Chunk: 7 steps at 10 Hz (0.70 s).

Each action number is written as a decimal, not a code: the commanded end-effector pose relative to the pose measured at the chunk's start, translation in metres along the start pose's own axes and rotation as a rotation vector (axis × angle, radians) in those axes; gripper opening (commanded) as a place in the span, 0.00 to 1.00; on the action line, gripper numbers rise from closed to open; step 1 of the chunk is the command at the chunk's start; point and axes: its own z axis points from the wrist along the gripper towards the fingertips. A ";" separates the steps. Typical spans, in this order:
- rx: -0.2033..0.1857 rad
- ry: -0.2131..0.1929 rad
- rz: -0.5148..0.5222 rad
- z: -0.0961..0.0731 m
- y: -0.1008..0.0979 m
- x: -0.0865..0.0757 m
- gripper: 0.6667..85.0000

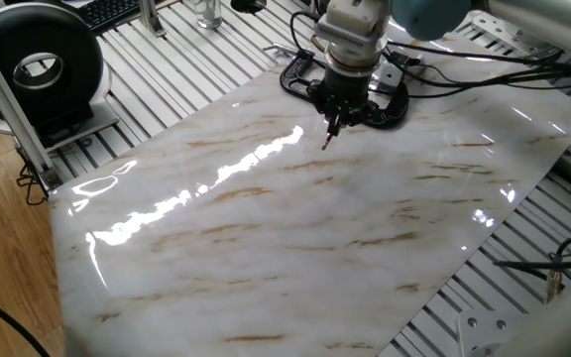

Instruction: Insert the pencil into the pencil sharpener

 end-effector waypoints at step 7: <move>-0.052 0.006 -0.182 -0.005 0.011 0.062 0.00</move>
